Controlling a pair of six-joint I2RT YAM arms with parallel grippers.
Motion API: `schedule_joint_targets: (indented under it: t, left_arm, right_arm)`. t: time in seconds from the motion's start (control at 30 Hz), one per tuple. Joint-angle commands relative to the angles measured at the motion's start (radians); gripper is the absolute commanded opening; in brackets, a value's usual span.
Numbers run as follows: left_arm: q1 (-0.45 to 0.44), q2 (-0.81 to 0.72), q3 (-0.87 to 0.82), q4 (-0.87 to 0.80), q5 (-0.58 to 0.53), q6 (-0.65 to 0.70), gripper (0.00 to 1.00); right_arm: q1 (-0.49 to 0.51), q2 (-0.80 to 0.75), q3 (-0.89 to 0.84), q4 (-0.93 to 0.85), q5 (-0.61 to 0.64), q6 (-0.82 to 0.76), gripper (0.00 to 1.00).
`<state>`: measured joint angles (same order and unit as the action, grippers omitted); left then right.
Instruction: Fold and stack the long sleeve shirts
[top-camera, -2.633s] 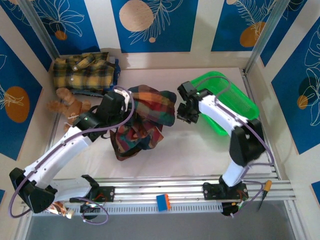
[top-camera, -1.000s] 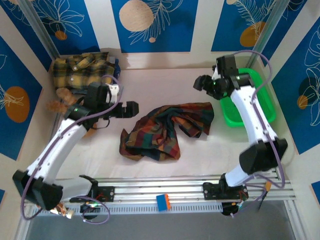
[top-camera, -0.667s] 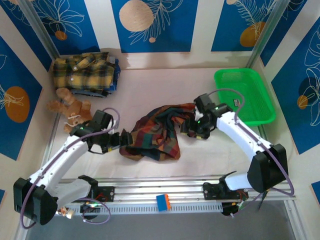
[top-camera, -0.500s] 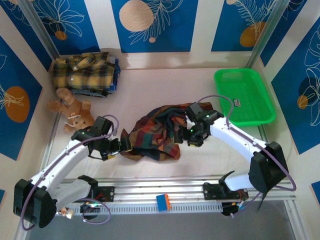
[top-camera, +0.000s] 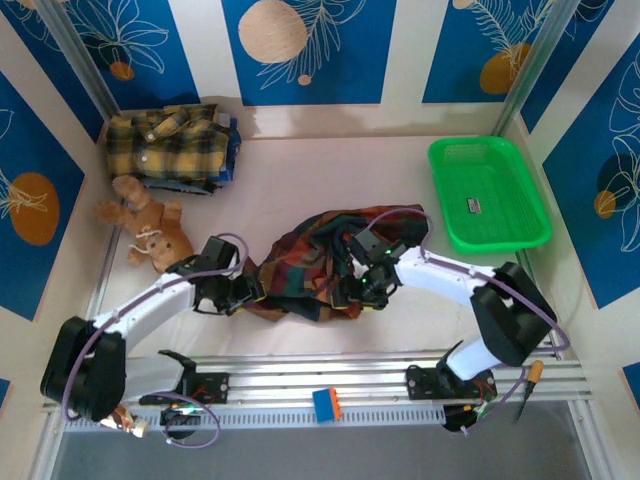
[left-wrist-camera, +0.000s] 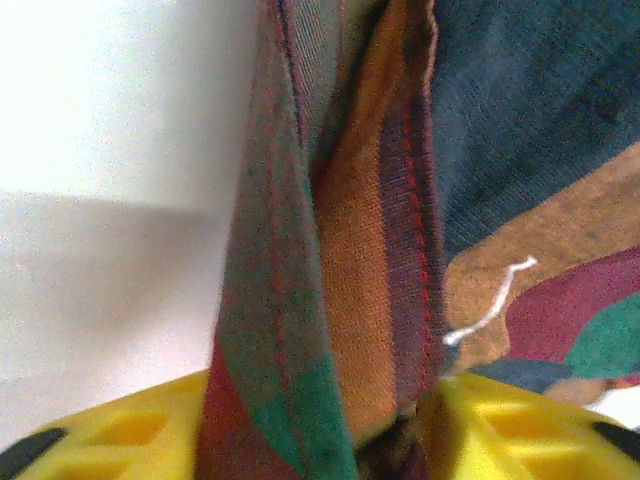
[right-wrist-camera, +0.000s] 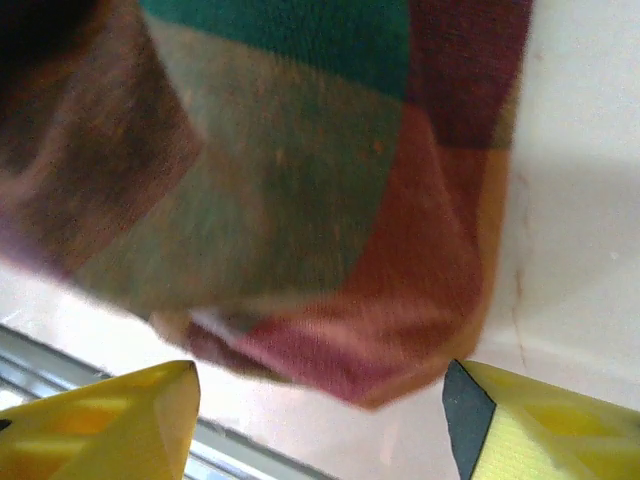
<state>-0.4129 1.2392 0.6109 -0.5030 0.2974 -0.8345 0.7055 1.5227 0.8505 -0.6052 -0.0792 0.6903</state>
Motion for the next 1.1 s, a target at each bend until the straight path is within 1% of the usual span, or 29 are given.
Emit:
schedule_joint_targets:
  t: [0.0,0.03,0.07,0.1,0.13,0.17,0.27,0.33,0.47,0.57,0.67,0.77,0.83,0.93,1.07]
  left_arm:
    - [-0.006,0.077,0.07,0.061,-0.028,0.062,0.28]
    - [-0.006,0.1,0.097,0.049,-0.039,0.089,0.2]
    - [-0.006,0.118,0.13,0.027,-0.057,0.119,0.12]
    - [-0.004,0.125,0.166,-0.006,-0.077,0.147,0.06]
    - [-0.003,0.121,0.219,-0.053,-0.108,0.181,0.02]
    - [-0.001,0.106,0.272,-0.098,-0.143,0.208,0.0]
    - [0.015,0.043,0.442,-0.171,-0.215,0.286,0.01]
    - [0.031,0.039,0.555,-0.199,-0.229,0.334,0.01]
    - [0.059,0.113,0.8,-0.278,-0.221,0.438,0.01]
    - [0.084,0.166,0.961,-0.305,-0.218,0.504,0.02]
    - [0.129,0.217,1.085,-0.322,-0.212,0.544,0.02]
    - [0.169,0.262,1.181,-0.324,-0.19,0.566,0.02]
    - [0.184,0.287,1.238,-0.312,-0.158,0.568,0.02]
    - [0.187,0.333,1.335,-0.28,-0.063,0.544,0.02]
    - [0.187,0.381,1.44,-0.2,0.036,0.467,0.02]
  right_arm:
    - [0.02,0.075,0.016,0.067,-0.002,0.016,0.63]
    - [0.023,0.098,0.028,0.071,0.01,0.022,0.56]
    - [0.023,0.12,0.049,0.061,0.03,0.03,0.42]
    - [0.023,0.132,0.071,0.039,0.058,0.038,0.28]
    - [0.017,0.135,0.109,0.005,0.087,0.04,0.16]
    - [0.006,0.125,0.145,-0.024,0.106,0.036,0.09]
    - [-0.048,0.064,0.239,-0.09,0.154,0.01,0.0]
    - [-0.106,0.037,0.309,-0.132,0.157,-0.021,0.0]
    - [-0.228,0.015,0.483,-0.225,0.128,-0.103,0.0]
    - [-0.314,0.025,0.652,-0.298,0.097,-0.161,0.0]
    - [-0.4,0.037,0.788,-0.347,0.044,-0.185,0.0]
    - [-0.468,0.041,0.888,-0.366,-0.011,-0.192,0.0]
    - [-0.499,0.045,0.943,-0.37,-0.073,-0.198,0.0]
    - [-0.507,0.053,1.012,-0.381,-0.143,-0.208,0.0]
    - [-0.503,0.058,1.095,-0.396,-0.157,-0.204,0.0]
